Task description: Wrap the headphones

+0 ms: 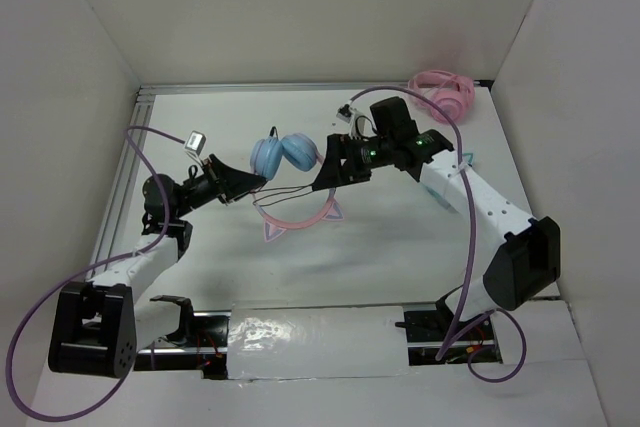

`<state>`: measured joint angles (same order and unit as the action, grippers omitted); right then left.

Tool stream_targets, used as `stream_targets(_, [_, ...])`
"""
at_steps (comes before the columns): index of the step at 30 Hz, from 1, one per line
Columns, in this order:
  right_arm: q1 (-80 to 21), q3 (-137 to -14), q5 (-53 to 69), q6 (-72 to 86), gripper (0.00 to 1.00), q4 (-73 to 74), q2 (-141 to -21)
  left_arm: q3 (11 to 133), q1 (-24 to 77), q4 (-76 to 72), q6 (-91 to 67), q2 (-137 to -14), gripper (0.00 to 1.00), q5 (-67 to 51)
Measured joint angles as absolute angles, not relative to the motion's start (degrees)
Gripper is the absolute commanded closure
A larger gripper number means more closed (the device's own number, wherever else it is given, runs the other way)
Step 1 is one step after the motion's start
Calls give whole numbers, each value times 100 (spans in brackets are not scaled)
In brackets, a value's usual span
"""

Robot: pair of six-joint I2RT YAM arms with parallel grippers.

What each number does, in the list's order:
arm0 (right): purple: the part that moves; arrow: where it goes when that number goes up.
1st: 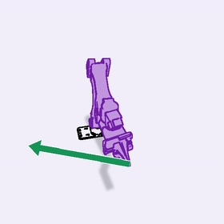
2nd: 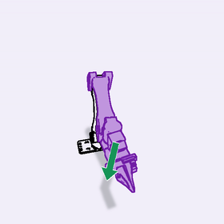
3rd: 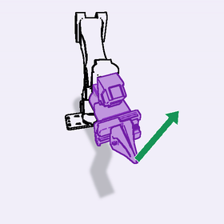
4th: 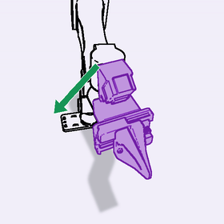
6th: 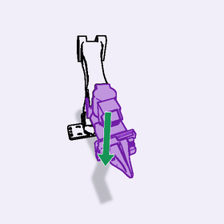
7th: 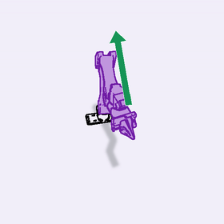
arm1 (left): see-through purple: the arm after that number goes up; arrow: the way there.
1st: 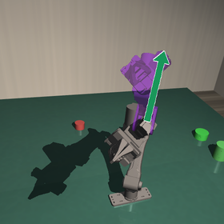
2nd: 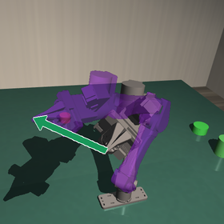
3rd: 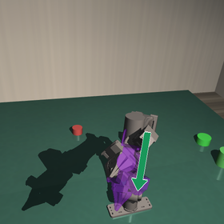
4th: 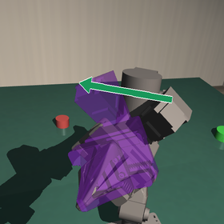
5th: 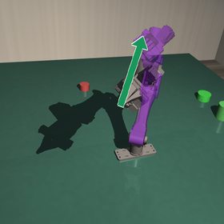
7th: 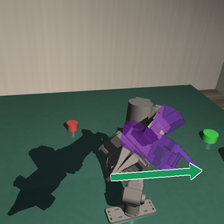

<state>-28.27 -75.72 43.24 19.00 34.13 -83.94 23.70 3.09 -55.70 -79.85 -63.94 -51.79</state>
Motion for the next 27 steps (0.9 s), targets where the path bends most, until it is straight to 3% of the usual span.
stream_targets(7, [-2923, -7572, 3264, 2056, 8, 3465, -8370, 2368, 307, -5579, -8176, -6412, 100, -5135])
stream_targets(14, [-3011, -7533, 2536, 2333, 20, 3542, -8042, 2359, 285, -5575, -8265, -6390, 100, -5048])
stream_targets(22, [-3028, -7273, 3118, 2539, 22, 3544, -7839, 2359, 307, -5557, -8228, -6125, 100, -4897])
stream_targets(27, [-3083, -7260, 3479, 2617, 19, 3476, -7940, 2359, 397, -5483, -8095, -5948, 100, -4781])
